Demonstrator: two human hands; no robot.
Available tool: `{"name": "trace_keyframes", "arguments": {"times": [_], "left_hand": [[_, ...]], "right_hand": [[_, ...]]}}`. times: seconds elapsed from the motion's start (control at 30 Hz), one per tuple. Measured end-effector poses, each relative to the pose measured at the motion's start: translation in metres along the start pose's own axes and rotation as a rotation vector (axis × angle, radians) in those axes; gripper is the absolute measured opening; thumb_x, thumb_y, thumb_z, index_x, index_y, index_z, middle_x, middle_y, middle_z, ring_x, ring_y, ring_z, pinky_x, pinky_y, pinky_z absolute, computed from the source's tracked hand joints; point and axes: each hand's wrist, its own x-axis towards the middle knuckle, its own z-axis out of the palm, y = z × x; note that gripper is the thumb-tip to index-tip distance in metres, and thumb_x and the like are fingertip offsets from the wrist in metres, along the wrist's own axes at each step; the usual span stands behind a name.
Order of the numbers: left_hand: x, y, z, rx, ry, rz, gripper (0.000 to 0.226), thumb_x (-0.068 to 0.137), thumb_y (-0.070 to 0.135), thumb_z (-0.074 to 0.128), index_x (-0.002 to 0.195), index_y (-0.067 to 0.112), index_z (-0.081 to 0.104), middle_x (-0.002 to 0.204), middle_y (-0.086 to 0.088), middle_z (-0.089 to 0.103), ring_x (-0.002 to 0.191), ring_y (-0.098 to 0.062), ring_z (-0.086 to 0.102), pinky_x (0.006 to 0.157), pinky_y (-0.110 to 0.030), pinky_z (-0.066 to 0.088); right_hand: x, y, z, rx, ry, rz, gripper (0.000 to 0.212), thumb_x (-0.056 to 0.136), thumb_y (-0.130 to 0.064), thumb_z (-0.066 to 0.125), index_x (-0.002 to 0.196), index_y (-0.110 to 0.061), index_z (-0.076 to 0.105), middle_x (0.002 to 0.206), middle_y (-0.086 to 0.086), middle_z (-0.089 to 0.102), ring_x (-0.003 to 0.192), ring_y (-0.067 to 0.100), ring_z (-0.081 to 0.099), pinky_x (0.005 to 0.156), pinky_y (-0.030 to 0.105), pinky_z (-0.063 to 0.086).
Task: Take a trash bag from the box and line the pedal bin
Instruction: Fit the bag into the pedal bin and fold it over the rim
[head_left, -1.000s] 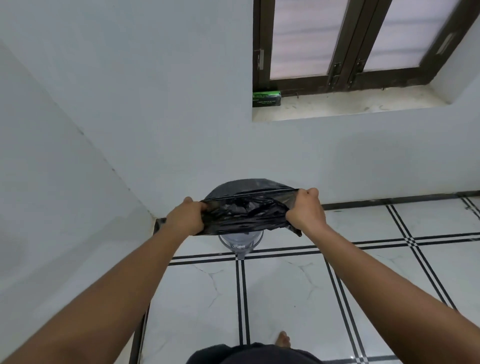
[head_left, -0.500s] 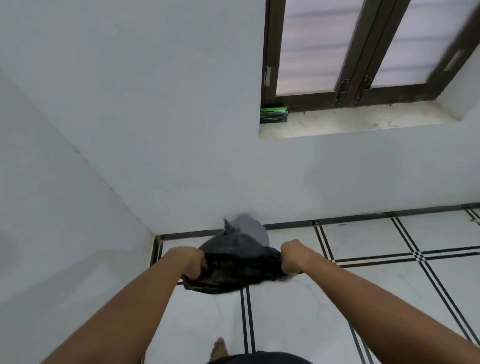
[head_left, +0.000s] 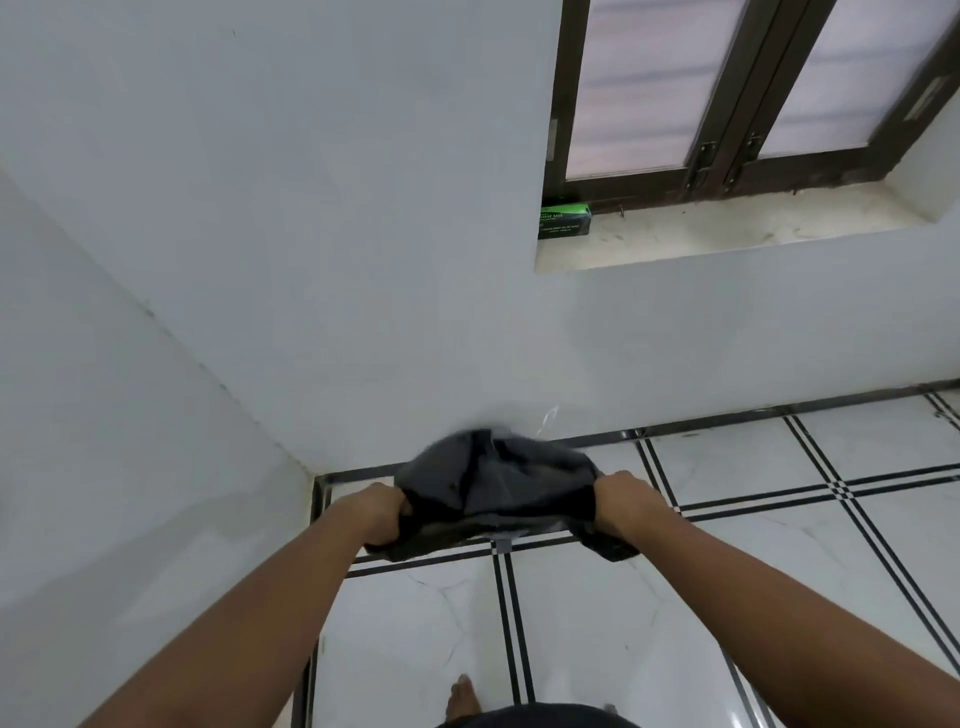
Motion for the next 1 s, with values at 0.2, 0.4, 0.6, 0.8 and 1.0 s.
{"name": "trace_keyframes", "arguments": {"times": [0.2, 0.4, 0.6, 0.8, 1.0], "left_hand": [[0.002, -0.013, -0.007, -0.369, 0.558, -0.036, 0.031, 0.084, 0.004, 0.066, 0.115, 0.011, 0.068, 0.122, -0.008, 0.045, 0.091, -0.026, 0.062, 0.085, -0.040, 0.059], [-0.004, -0.013, -0.020, -0.438, 0.413, -0.073, 0.055, 0.080, 0.008, 0.071, 0.132, 0.018, 0.056, 0.144, -0.008, 0.030, 0.086, -0.029, 0.061, 0.074, -0.035, 0.055], [-0.005, 0.010, -0.037, -1.008, 0.215, -0.166, 0.097, 0.072, -0.002, 0.083, 0.152, 0.022, 0.032, 0.149, -0.002, 0.016, 0.113, -0.026, 0.047, 0.076, -0.036, 0.063], [0.012, 0.000, -0.027, -0.647, 0.223, -0.156, 0.086, 0.072, 0.010, 0.084, 0.146, 0.007, 0.039, 0.155, -0.004, 0.011, 0.096, -0.026, 0.060, 0.098, -0.026, 0.050], [0.025, -0.004, -0.020, -0.642, 0.115, -0.127, 0.091, 0.073, 0.016, 0.082, 0.154, 0.014, 0.039, 0.159, -0.005, 0.017, 0.123, -0.029, 0.059, 0.110, -0.029, 0.043]], "right_hand": [[0.005, -0.009, -0.002, 0.103, 0.207, 0.051, 0.029, 0.086, -0.024, 0.060, 0.112, -0.014, 0.065, 0.113, 0.008, 0.064, 0.103, 0.032, 0.067, 0.077, 0.035, 0.050], [0.014, -0.038, -0.002, 0.419, 0.300, 0.134, 0.058, 0.075, -0.025, 0.075, 0.119, -0.008, 0.041, 0.097, 0.012, 0.063, 0.092, 0.037, 0.067, 0.065, 0.035, 0.044], [0.015, -0.058, 0.014, 0.385, 0.501, 0.095, 0.049, 0.083, -0.002, 0.058, 0.126, -0.012, 0.037, 0.104, 0.013, 0.055, 0.080, 0.042, 0.065, 0.062, 0.037, 0.040], [0.037, -0.051, 0.030, 0.216, 0.326, 0.145, 0.014, 0.085, -0.011, 0.059, 0.095, -0.013, 0.069, 0.102, 0.007, 0.061, 0.083, 0.030, 0.065, 0.061, 0.032, 0.040], [0.068, -0.050, 0.035, 0.071, 0.332, 0.060, 0.020, 0.083, -0.032, 0.068, 0.083, -0.012, 0.072, 0.111, 0.003, 0.053, 0.099, 0.028, 0.054, 0.069, 0.036, 0.042]]}}
